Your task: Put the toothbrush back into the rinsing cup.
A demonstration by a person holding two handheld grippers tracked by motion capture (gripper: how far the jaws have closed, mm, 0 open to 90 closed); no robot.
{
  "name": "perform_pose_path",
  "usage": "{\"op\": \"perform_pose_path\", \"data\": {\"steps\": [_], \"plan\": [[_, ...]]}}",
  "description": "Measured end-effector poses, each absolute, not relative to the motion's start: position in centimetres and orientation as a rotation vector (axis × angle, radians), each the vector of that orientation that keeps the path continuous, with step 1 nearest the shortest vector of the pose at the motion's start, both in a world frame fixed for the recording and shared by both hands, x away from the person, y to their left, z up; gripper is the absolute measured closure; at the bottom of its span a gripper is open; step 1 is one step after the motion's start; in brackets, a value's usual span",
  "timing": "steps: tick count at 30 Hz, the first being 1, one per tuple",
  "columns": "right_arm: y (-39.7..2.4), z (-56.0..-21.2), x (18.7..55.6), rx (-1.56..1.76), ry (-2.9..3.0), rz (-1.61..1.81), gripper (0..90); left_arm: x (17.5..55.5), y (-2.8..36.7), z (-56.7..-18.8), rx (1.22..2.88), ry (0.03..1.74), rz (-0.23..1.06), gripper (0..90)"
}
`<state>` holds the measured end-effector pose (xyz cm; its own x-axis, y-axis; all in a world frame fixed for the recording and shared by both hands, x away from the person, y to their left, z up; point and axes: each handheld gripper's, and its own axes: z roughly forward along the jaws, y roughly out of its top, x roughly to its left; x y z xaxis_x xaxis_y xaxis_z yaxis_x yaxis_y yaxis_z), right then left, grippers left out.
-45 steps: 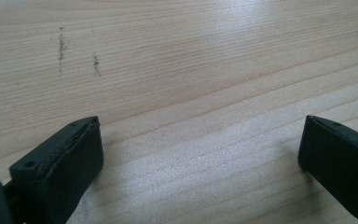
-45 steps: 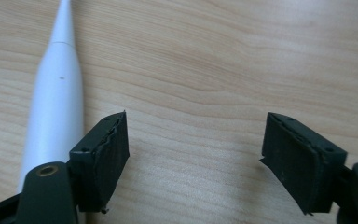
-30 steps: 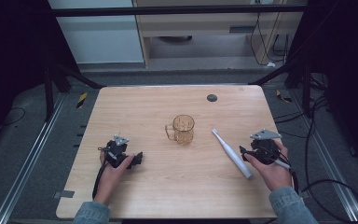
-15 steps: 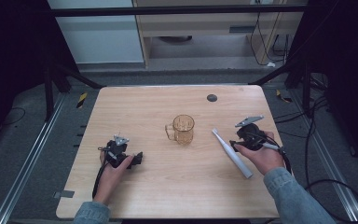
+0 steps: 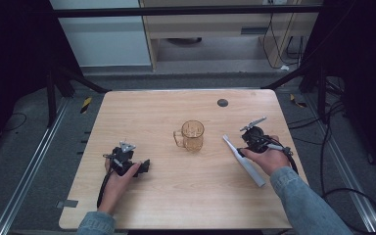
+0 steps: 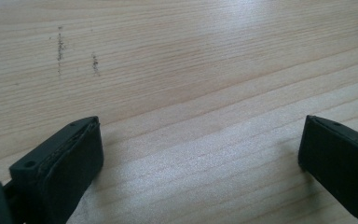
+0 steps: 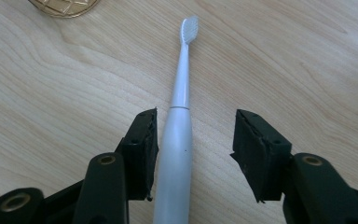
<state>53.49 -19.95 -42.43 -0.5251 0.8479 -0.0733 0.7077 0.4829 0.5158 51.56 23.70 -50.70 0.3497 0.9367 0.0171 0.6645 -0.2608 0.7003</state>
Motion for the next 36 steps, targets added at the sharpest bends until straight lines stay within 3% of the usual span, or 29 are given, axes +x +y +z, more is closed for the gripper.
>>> {"op": "perform_pose_path", "data": {"steps": [10, 36], "plan": [[-20.0, -42.8, 54.6, 1.372, 2.458, 0.59, 54.9, 51.6, 23.7, -50.7, 2.018, 1.389, 0.588, 0.0], [-19.0, -44.1, 56.0, 1.422, 2.521, 0.531, 53.4, 51.6, 23.7, -50.7, 2.021, 1.384, 0.588, 0.0]]}}
